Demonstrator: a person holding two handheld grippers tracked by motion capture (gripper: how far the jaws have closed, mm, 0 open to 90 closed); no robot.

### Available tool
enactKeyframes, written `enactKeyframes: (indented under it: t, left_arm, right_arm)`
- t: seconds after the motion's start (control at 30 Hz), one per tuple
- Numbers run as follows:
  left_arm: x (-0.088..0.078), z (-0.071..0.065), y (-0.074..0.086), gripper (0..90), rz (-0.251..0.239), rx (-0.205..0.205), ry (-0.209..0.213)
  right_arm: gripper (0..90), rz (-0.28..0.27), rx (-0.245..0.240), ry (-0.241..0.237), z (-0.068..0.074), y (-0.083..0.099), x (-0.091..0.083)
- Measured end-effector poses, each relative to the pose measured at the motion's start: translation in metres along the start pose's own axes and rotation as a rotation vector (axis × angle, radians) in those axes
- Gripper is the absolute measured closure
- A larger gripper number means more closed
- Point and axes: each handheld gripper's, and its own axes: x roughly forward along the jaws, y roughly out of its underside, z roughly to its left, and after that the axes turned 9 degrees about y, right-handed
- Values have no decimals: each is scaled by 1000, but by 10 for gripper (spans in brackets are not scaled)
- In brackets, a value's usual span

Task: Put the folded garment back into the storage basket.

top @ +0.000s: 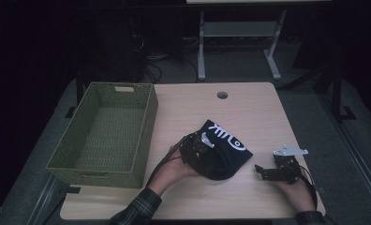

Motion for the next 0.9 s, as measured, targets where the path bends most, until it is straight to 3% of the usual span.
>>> enactKeyframes:
  t: [0.23, 0.53, 0.7, 0.9]
  left_arm:
    - [11, 4, 3, 143, 22, -27, 23]
    - [12, 3, 7, 217, 29, -13, -5]
    - [9, 7, 8, 338, 26, -4, -3]
    - [5, 11, 8, 586, 14, -2, 23]
  right_arm:
    - [96, 0, 0, 0, 0, 0, 0]
    - [96, 0, 0, 0, 0, 0, 0]
    - [96, 0, 0, 0, 0, 0, 0]
    - [96, 0, 0, 0, 0, 0, 0]
